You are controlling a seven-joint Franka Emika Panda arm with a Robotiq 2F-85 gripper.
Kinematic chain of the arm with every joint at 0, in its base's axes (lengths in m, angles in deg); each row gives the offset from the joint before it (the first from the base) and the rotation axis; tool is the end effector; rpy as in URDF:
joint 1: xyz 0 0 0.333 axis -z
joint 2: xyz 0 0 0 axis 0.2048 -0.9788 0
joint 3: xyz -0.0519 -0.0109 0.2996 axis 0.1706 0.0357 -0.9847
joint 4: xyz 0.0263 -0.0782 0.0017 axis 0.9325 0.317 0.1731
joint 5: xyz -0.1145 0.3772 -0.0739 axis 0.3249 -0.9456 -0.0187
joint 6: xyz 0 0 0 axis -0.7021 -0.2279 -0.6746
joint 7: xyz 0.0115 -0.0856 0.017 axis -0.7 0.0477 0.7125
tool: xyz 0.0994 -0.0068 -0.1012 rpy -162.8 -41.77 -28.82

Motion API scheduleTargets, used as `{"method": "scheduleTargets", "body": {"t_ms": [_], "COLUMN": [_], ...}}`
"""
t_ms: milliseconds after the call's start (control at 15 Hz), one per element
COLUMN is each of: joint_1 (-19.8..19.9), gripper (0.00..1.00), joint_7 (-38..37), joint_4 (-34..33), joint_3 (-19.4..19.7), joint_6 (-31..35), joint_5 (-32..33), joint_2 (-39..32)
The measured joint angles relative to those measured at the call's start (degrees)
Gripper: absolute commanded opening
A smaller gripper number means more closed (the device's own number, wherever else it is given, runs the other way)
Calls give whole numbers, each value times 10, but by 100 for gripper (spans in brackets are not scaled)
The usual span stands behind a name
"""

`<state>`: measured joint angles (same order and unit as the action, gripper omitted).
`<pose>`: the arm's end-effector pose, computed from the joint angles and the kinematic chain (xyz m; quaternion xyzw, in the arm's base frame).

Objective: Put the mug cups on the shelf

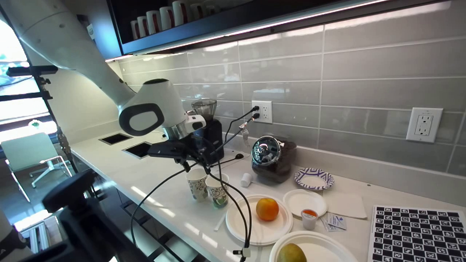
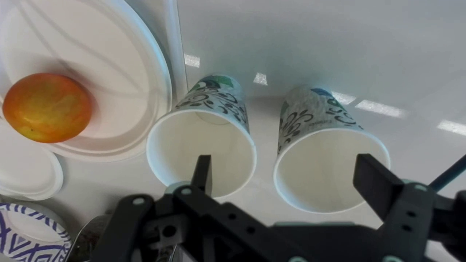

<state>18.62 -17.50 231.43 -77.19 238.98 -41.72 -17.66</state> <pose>0.4881 -0.1201 0.2029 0.9812 0.1460 0.1222 0.0328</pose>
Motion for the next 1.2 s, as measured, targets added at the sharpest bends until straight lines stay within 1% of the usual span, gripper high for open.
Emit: {"method": "scheduleTargets", "body": {"t_ms": [333, 733, 800, 933, 1133, 1200], "joint_1": [17, 47, 51, 59, 65, 66], "gripper": [100, 100, 98, 75, 51, 45], "joint_7": [48, 82, 86, 90, 90, 90], "joint_4": [-22, -50, -54, -61, -70, -72], "joint_3": [-28, -62, -67, -75, -79, -79], "joint_6": [13, 30, 32, 32, 32, 32], "joint_5": [-89, -159, -166, -174, -175, -175], "joint_2": [-33, -66, -71, -81, -96, -101]}}
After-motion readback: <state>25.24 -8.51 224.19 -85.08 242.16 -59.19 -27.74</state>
